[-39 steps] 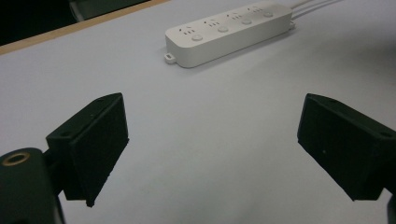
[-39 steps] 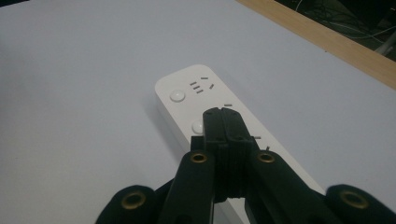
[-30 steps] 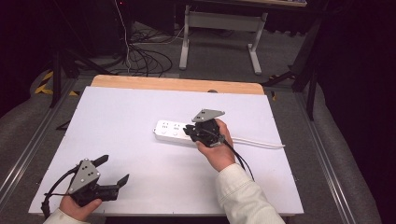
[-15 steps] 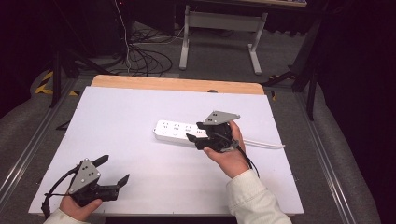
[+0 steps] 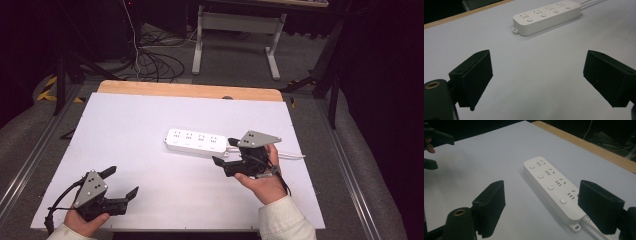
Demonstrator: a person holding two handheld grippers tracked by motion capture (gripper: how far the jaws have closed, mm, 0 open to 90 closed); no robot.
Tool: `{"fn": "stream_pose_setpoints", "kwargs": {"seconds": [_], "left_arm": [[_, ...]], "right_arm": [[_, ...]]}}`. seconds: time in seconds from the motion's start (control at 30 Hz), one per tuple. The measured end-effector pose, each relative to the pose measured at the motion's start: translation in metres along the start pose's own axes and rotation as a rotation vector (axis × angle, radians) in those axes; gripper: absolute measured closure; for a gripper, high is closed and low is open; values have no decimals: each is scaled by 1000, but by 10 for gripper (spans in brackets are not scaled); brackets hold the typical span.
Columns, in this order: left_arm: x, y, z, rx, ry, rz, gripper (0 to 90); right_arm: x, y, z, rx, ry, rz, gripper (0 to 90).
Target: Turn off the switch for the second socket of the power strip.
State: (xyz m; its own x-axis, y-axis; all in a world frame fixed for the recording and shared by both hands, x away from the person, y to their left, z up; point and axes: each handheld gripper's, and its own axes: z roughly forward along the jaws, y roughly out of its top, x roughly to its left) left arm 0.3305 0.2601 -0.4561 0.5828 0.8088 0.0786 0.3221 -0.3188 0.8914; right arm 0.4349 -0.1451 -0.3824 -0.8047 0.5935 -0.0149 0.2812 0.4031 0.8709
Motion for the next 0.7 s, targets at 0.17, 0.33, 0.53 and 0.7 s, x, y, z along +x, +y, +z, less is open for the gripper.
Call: {"fn": "stream_pose_setpoints", "kwargs": {"seconds": [0.17,0.33,0.53,0.7], "left_arm": [[0,0,0,2,1,-1,94],[0,0,0,0,2,-4,94],[0,0,-1,-8,-5,-8,93],[-1,1,-3,-16,-11,-21,94]], "right_arm": [[-2,-16,-11,-22,-4,13,193],[-5,-31,-21,-33,-19,28,171],[-8,-48,-31,-56,-21,37,167],[-12,-67,-38,-55,-17,53,160]]}}
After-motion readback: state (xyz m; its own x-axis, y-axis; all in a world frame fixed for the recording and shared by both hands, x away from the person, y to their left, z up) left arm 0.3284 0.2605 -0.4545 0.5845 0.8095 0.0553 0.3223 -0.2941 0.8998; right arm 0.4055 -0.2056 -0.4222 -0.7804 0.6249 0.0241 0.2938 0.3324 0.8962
